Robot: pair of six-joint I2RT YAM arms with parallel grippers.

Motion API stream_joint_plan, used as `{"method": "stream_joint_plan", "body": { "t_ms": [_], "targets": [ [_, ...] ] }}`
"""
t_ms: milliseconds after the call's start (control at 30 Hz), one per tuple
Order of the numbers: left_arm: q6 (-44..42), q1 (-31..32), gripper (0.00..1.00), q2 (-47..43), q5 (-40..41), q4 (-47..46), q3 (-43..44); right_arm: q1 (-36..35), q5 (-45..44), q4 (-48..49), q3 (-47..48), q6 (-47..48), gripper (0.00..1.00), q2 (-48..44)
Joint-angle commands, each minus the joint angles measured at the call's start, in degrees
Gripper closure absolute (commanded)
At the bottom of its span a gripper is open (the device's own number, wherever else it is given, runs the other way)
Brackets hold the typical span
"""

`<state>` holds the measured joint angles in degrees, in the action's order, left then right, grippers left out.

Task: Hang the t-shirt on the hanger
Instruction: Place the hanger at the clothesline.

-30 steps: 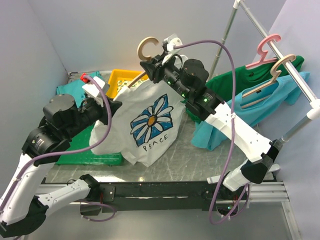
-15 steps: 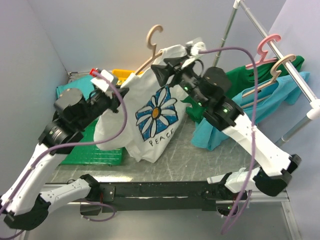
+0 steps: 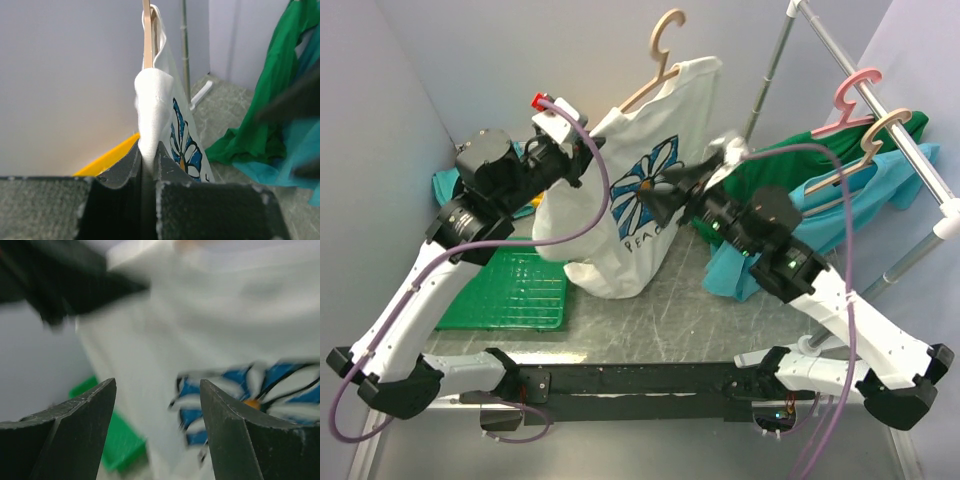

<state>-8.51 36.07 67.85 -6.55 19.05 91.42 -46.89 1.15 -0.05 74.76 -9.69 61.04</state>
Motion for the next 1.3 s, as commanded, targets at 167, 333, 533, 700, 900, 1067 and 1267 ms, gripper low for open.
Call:
{"method": "stream_joint_plan", "body": {
  "t_ms": [167, 333, 533, 700, 900, 1067, 1267],
  "targets": [
    [-2.39, -0.21, 0.99, 5.96, -9.35, -11.40, 12.80, -13.74, -3.51, 8.57, -15.16, 0.20, 0.27, 1.36],
    [-2.30, -0.13, 0.99, 7.91, -10.77, -12.63, 16.07, -17.69, -5.54, 16.91, -20.00, -2.35, 0.29, 8.37],
    [-3.35, -0.13, 0.99, 9.49, -11.21, -10.79, 20.11, -19.73, -13.17, 21.32, -17.20, -3.84, 0.34, 22.08],
    [-6.16, -0.13, 0.99, 11.07, -10.59, -7.89, 21.17, -18.85, -18.72, 22.20, -12.45, -4.63, 0.34, 30.71],
    [-7.22, -0.13, 0.99, 11.42, -13.49, -6.66, 21.35, -13.68, -23.47, 20.10, -11.57, -8.58, 0.34, 34.24],
    [-7.83, -0.04, 0.99, 12.21, -15.16, -6.13, 21.70, -9.89, -27.86, 18.25, -11.66, -12.44, 0.33, 34.59],
    [-9.06, -0.13, 0.99, 14.93, -16.83, -5.51, 22.93, -5.41, -37.97, 10.70, -8.06, -17.98, 0.32, 35.65]
  ]
}}
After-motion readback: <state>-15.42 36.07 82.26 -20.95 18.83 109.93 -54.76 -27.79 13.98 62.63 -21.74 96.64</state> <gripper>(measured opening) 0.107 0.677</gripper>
